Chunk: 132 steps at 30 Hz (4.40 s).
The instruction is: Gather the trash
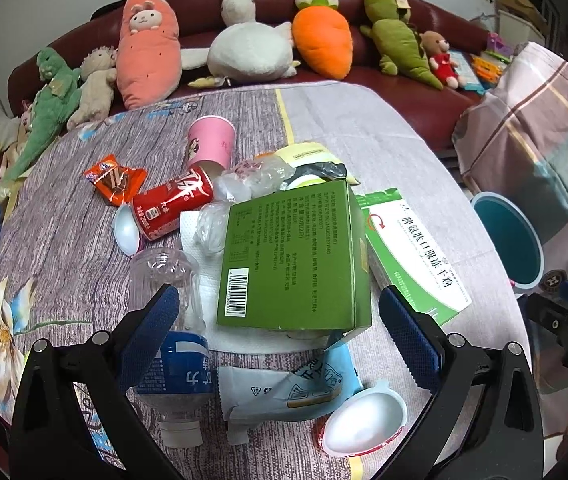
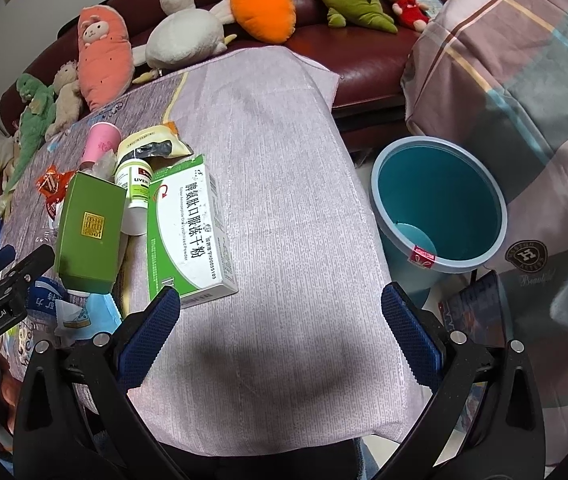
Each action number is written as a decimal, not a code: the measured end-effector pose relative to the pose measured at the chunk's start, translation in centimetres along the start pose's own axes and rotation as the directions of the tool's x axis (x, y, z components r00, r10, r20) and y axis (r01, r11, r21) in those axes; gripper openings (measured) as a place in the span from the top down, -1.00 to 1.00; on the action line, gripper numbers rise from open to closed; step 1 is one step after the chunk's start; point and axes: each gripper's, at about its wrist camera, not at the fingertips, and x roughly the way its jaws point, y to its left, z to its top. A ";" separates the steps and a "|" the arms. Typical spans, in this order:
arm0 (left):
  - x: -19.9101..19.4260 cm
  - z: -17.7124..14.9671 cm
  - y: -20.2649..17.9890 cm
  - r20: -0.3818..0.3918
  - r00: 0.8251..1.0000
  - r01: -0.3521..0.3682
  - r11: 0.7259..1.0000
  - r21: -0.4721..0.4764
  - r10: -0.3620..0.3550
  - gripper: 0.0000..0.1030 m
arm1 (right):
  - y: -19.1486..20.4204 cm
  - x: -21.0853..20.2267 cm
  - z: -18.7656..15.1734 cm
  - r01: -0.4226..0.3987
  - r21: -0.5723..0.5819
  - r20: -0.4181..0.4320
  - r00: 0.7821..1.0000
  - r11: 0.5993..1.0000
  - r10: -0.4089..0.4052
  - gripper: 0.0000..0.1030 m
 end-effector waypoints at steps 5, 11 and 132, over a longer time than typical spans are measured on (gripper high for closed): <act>-0.1 0.0 0.0 0.001 1.000 -0.004 1.000 0.001 0.004 -0.95 | 0.0 0.0 -0.1 0.001 0.000 0.000 1.000 1.000 -0.001 -0.88; -0.1 0.1 0.0 -0.001 1.000 -0.002 1.000 0.002 0.002 -0.95 | 0.0 0.0 -0.1 0.004 0.005 0.000 1.000 1.000 -0.004 -0.88; 2.0 4.7 -1.5 -0.135 0.980 0.154 0.986 0.062 -0.144 -0.31 | -2.0 4.6 8.2 -0.150 0.013 -0.080 0.985 0.989 0.151 -0.34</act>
